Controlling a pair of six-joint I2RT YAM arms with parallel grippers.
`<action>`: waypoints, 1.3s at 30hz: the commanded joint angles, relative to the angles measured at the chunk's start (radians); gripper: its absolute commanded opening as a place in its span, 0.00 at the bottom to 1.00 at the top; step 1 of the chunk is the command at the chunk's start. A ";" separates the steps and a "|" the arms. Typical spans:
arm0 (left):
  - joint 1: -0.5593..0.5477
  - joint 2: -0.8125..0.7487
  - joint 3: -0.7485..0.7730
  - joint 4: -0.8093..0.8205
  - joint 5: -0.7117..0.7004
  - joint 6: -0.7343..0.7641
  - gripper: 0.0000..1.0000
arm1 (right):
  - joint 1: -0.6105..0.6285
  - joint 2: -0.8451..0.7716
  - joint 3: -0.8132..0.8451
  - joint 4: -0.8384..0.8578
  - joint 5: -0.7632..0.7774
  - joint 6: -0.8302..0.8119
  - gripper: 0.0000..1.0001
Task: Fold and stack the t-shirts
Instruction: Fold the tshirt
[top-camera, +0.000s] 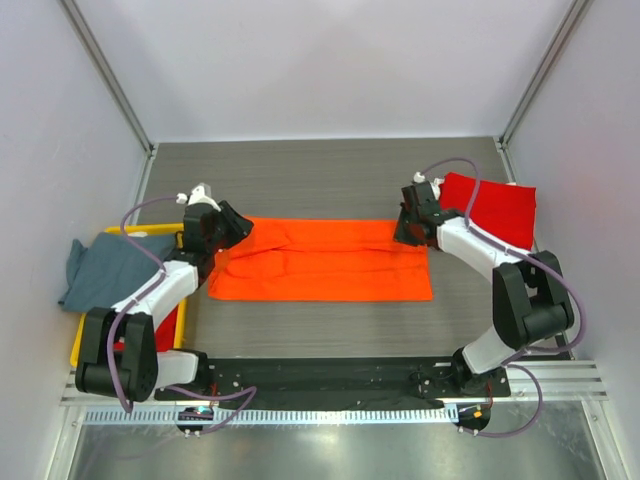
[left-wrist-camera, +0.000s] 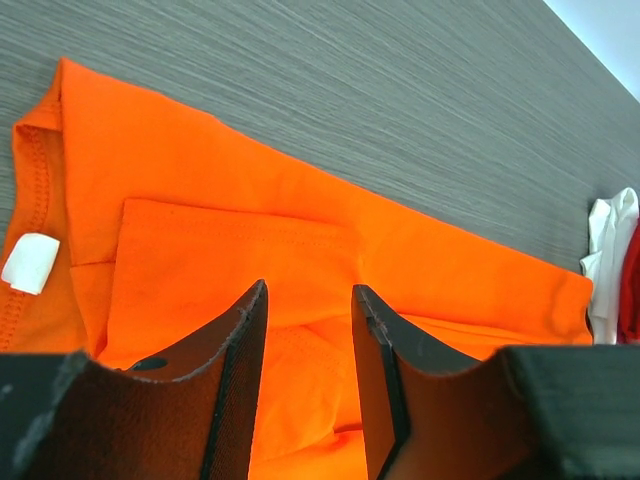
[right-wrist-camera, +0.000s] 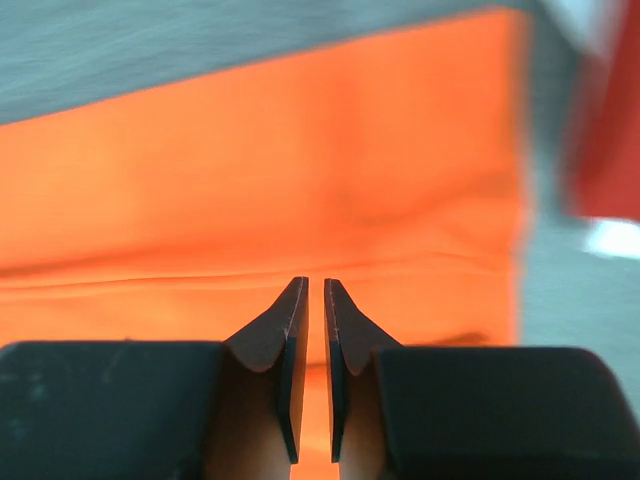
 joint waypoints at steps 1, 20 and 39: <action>-0.005 0.007 0.058 -0.063 -0.023 0.001 0.41 | 0.083 0.060 0.118 0.058 -0.049 0.041 0.18; -0.013 0.069 0.185 -0.150 0.018 0.047 0.45 | 0.235 0.229 0.140 0.098 -0.018 0.084 0.14; -0.405 0.414 0.478 -0.223 0.004 0.068 0.40 | 0.211 0.061 0.044 0.072 0.098 0.081 0.12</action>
